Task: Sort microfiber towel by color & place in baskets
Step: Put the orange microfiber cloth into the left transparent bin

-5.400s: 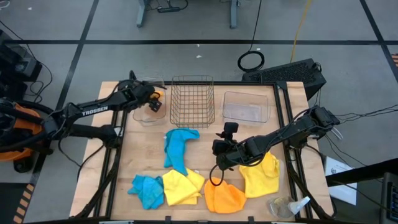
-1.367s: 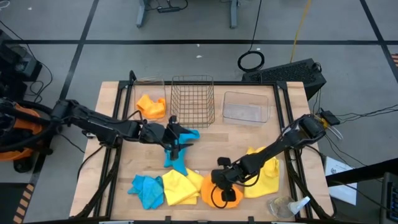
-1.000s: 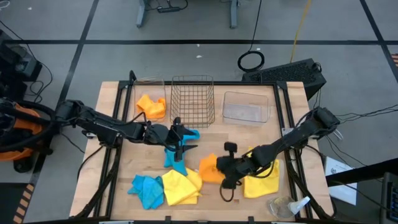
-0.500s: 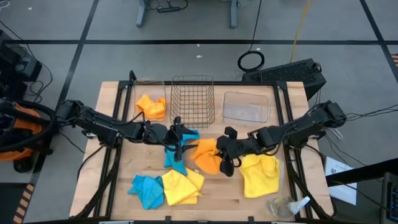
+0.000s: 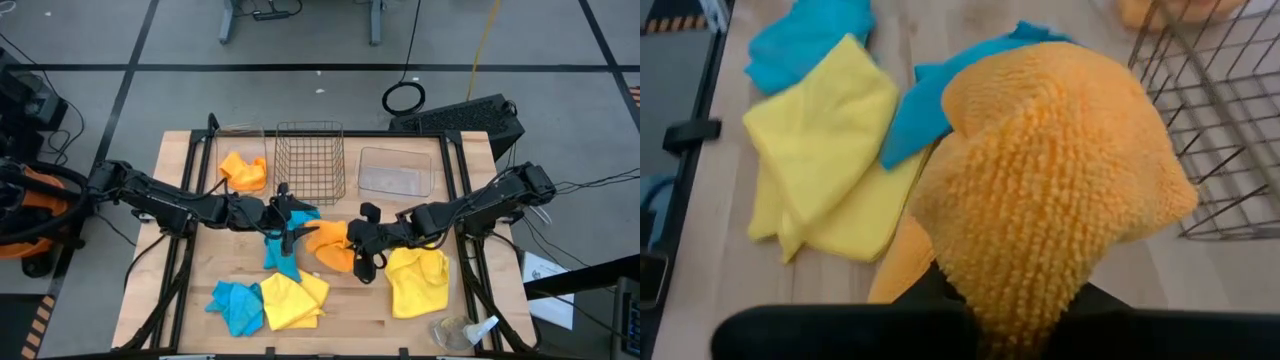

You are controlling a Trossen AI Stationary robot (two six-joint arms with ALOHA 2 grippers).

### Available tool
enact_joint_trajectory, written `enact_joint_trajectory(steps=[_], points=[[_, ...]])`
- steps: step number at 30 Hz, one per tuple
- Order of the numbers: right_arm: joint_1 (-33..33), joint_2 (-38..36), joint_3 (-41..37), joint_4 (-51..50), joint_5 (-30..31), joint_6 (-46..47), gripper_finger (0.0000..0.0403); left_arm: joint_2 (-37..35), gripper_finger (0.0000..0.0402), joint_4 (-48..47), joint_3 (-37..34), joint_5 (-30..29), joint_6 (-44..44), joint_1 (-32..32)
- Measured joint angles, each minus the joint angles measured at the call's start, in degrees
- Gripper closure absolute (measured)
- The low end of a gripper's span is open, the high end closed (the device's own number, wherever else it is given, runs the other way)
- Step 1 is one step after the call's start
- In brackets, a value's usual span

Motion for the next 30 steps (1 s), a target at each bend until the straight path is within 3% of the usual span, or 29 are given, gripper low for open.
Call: enact_joint_trajectory(steps=[12, 20, 30], points=[[-1.59, -0.02, 0.0, -0.31, -0.02, -5.99, 0.0383, 0.0, 0.0153, -1.04, 0.01, -1.1, -1.68, -2.79], [-3.39, -0.02, 0.0, 0.17, 0.05, -11.27, 0.0383, 0.02, 0.0153, -0.22, 0.01, -11.81, -1.9, -5.31], [-5.02, -0.02, 0.0, 8.55, 2.87, -18.53, 0.0383, 3.18, 0.0153, 3.55, 0.01, -11.67, -7.65, -7.59]])
